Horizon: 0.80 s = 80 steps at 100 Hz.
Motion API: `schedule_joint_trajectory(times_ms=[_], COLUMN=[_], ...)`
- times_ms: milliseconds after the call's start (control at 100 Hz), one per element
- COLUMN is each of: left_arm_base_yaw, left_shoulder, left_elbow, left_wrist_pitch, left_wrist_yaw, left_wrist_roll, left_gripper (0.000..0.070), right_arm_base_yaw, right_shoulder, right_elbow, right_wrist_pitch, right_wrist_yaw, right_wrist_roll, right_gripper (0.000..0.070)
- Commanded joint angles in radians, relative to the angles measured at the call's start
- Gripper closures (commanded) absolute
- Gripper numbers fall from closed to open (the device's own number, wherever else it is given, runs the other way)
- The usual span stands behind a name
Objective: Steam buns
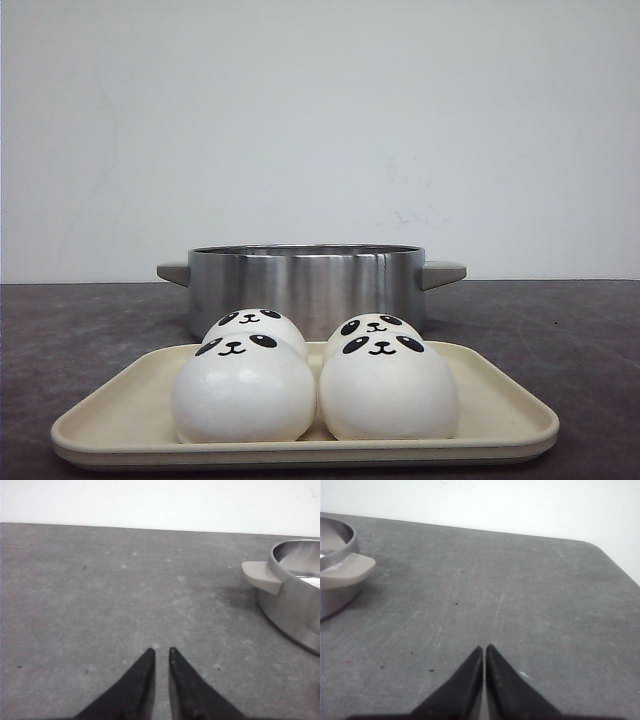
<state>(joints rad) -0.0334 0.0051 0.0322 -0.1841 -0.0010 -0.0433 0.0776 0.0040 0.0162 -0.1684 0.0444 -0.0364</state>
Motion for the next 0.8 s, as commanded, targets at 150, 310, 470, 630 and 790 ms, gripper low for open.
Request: schedule_joint_trajectory(times_ms=[150,310,470,630,790], left_arm_base_yaw=[0.001,0.001,0.0,0.001,0.0], left_shoulder=[-0.002,-0.002,-0.002,-0.002,0.005], left_elbow=[-0.018,-0.018,-0.014,0.017,0.108], left_wrist_pitch=[-0.003,-0.002,-0.002,-0.001,0.0], left_wrist_yaw=[0.001,0.002,0.002,0.024,0.13], left_wrist_roll=[0.001,-0.002,-0.063,-0.315,-0.308], left_gripper=[0.07,0.07,0.07,0.07,0.0699], right_arm_base_yaw=[0.0,0.0,0.0,0.0,0.0], right_shoulder=[0.0,0.0,0.0,0.0,0.015], right_elbow=[-0.004,-0.003,-0.003,0.006,0.155], right_wrist_pitch=[0.019,0.098,0.245,0.299,0.094], right_wrist_yaw=[-0.007,-0.08,-0.125,-0.126,-0.174], right_wrist_roll=[0.014,0.141,0.272,0.327,0.412], right_gripper=[0.0693,0.0693,0.0693,0.0693,0.0694])
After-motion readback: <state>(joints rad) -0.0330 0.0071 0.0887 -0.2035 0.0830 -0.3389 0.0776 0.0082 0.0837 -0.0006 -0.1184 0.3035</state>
